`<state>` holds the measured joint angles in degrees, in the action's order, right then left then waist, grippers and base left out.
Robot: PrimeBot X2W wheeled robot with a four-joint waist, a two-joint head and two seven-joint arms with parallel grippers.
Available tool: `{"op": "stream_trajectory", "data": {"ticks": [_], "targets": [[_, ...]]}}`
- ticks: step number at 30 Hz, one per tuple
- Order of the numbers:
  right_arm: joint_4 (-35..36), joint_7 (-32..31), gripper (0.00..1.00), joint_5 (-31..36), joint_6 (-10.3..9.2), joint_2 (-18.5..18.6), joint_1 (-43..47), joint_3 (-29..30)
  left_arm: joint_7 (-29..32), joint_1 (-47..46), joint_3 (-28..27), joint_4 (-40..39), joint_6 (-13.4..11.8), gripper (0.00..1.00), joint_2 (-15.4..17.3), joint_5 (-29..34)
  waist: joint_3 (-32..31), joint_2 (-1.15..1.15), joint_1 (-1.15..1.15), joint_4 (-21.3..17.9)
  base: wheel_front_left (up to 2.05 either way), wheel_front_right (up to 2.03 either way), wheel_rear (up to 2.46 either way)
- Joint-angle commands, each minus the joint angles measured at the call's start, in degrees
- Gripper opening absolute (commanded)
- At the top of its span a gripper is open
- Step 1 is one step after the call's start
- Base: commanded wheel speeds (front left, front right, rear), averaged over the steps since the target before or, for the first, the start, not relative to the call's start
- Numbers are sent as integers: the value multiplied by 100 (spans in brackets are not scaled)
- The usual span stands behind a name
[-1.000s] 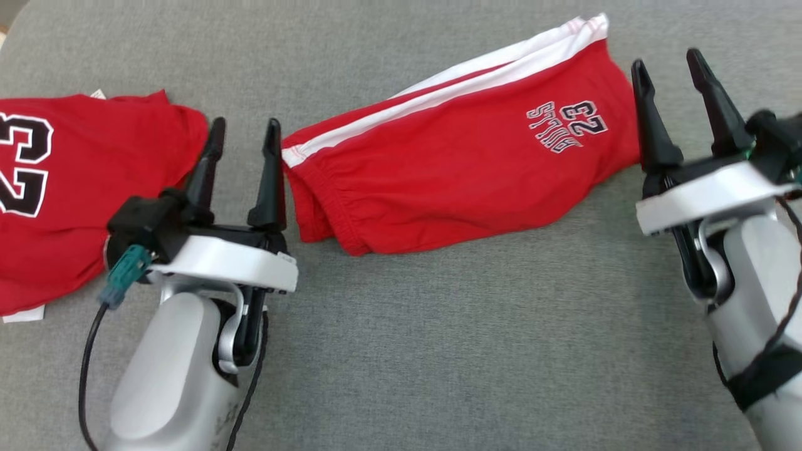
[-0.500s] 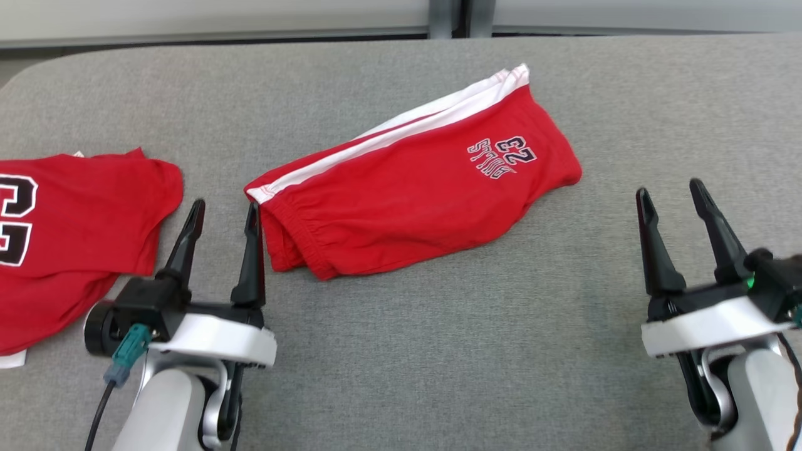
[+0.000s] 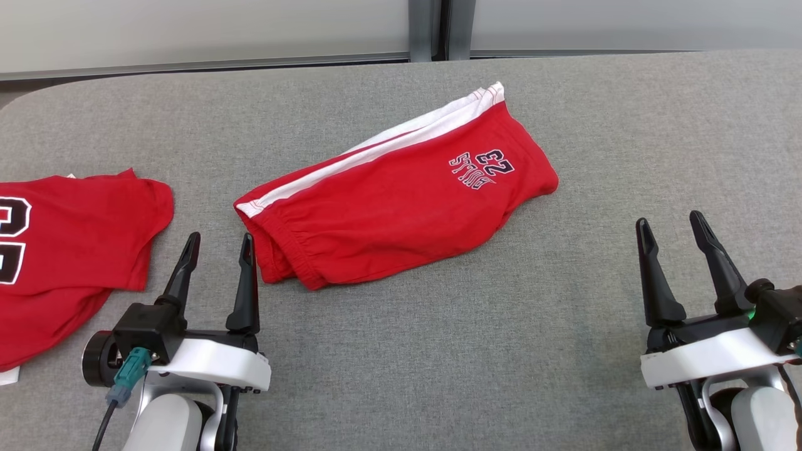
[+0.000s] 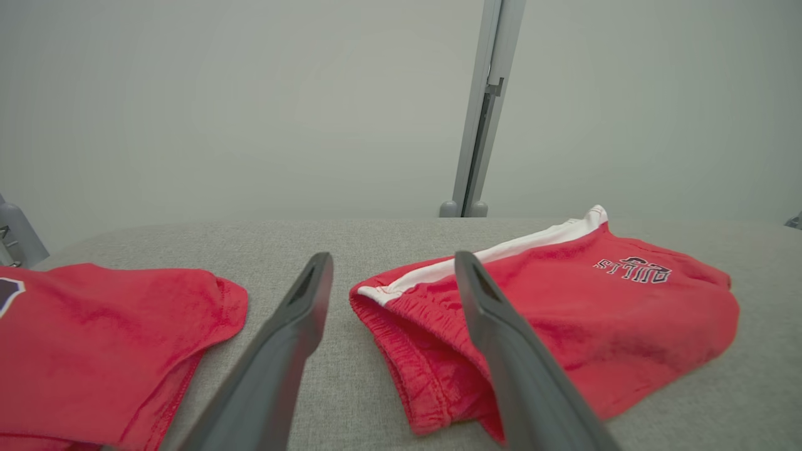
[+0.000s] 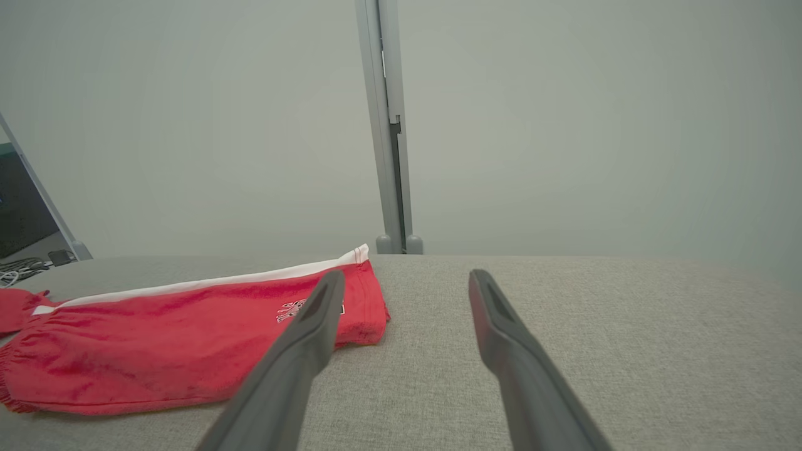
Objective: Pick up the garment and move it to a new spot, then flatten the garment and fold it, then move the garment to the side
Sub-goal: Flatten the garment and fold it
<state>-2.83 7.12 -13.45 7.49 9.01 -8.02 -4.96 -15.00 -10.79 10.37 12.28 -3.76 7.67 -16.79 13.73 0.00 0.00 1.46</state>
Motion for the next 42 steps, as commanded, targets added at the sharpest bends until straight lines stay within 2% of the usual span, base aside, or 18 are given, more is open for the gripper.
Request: {"op": "stream_trajectory", "data": {"ticks": [1, 12, 20, 24, 28, 36, 37, 39, 42], "targets": [[27, 4, 100, 49, 0, 11, 72, 2, -24, 44, -20, 16, 7, 100, 10, -10, 1, 0, 0, 0, 0, 0, 0], [83, -95, 100, -3, 0, 17, 80, 99, -24, -68, 5, -2, 33, 100, -33, -30, 50, 0, 0, 76, 0, 0, 0], [-251, -359, 100, -117, 0, 338, -471, 197, -16, -453, 222, -94, 177, 100, -168, -41, 517, 0, 0, 583, 0, 0, 0], [-790, -499, 100, -222, 0, 522, -1070, 102, -17, -647, 321, -137, 242, 100, -243, -46, 796, 0, 0, 870, 0, 0, 0], [-1703, -564, 100, -351, 0, 652, -1751, -96, -17, -772, 404, -126, 309, 100, -326, -41, 949, 0, 0, 1084, 0, 0, 0], [-3474, -625, 100, -647, -1, 577, -2627, -531, -17, -839, 459, -56, 337, 100, -409, -71, 984, 0, 0, 1232, 0, 0, 0], [-3572, -540, 49, -708, -1, 542, -2681, -603, -17, -829, 447, -41, 333, 100, -410, -73, 972, 0, 0, 1217, 0, 0, 0], [-3741, -433, 0, -817, -1, 488, -2743, -726, -17, -823, 426, -18, 332, 100, -422, -69, 953, 0, 0, 1179, 0, 0, 0], [-3848, -292, 0, -930, -1, 486, -2770, -837, -17, -814, 404, -18, 329, 100, -426, -37, 926, 0, 0, 1120, 0, 0, 0]]}}
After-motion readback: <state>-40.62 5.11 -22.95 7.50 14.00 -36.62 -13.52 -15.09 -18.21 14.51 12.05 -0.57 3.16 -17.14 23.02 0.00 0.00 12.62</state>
